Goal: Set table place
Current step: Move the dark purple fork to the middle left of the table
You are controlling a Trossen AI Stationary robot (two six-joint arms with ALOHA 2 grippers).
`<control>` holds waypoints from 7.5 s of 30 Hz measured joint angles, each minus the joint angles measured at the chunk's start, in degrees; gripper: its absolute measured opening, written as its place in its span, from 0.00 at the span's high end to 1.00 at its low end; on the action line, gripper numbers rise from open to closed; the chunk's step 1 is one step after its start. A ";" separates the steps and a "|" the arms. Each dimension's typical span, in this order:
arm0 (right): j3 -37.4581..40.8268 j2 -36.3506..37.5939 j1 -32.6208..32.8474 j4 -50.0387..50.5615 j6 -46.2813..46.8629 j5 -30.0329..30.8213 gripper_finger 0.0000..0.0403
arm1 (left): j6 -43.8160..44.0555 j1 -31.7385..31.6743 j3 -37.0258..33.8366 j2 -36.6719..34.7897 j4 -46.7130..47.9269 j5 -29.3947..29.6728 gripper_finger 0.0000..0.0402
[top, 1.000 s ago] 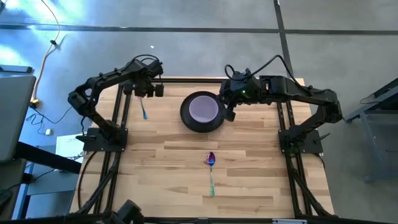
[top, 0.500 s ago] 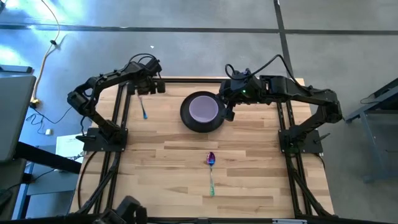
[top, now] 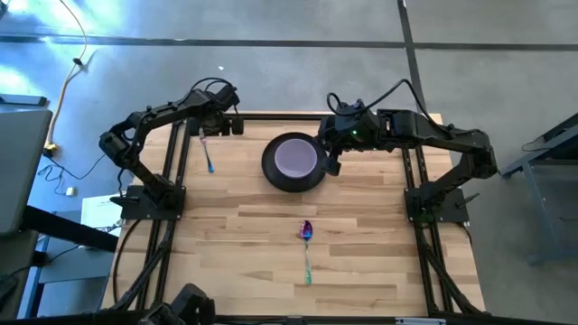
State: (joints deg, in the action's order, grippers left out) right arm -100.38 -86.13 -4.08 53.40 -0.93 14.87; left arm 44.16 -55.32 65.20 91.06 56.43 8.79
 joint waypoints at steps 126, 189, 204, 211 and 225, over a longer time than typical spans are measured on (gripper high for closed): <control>0.02 0.00 -0.07 -0.08 -1.01 -0.01 1.00 | 1.56 -0.96 -26.89 -4.12 -13.22 -3.45 0.98; 0.02 0.00 -0.05 0.66 -2.10 -0.02 1.00 | 46.13 49.38 -27.22 -3.93 -21.14 -20.32 0.98; 0.02 0.00 -0.07 0.64 -2.08 -0.02 1.00 | 43.38 49.36 -27.24 -3.93 -22.25 -20.17 0.98; 0.02 0.00 -0.06 0.64 -2.52 -0.02 1.00 | 43.12 49.34 -27.08 -3.89 -22.13 -20.16 0.98; 0.02 0.00 -0.06 0.64 -2.54 -0.04 1.00 | 42.65 49.32 -22.11 -3.54 -14.05 -17.26 0.98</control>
State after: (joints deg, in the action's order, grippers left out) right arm -100.36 -86.13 -4.14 54.04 -3.46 14.83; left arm 86.81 -6.00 43.08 87.53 42.38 -8.47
